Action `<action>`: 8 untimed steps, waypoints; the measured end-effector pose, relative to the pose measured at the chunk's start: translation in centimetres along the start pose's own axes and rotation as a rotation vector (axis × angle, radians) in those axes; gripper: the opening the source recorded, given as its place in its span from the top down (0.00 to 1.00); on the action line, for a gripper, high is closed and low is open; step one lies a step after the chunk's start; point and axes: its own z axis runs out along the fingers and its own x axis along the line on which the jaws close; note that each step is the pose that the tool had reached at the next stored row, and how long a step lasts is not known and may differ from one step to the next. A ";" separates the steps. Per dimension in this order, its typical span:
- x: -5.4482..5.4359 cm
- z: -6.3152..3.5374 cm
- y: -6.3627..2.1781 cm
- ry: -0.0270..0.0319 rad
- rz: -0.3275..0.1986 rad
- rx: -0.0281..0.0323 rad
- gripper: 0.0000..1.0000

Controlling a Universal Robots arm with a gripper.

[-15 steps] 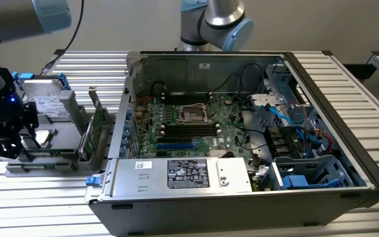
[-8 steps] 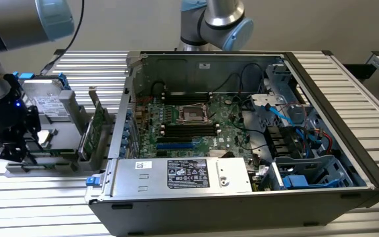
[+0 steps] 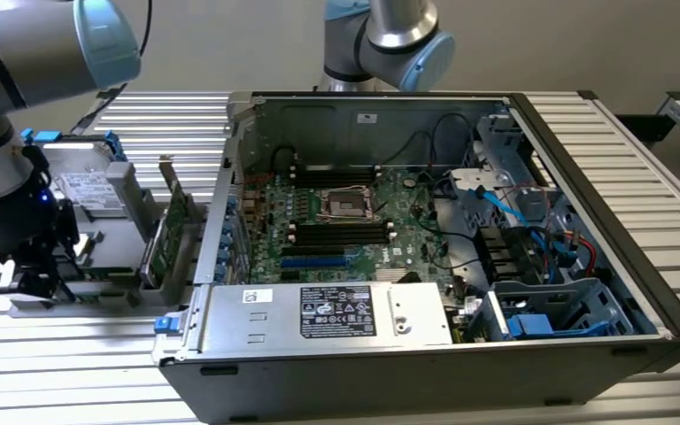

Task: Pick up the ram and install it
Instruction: 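Pick up the ram and move it above insertion slot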

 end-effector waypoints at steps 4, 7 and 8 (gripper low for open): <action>0.0 0.72 -0.18 0.0009 -0.023 0.0010 0.61; 0.0 1.24 -0.33 0.0013 -0.037 0.0018 0.61; 0.0 1.38 -0.34 0.0014 -0.038 0.0018 0.61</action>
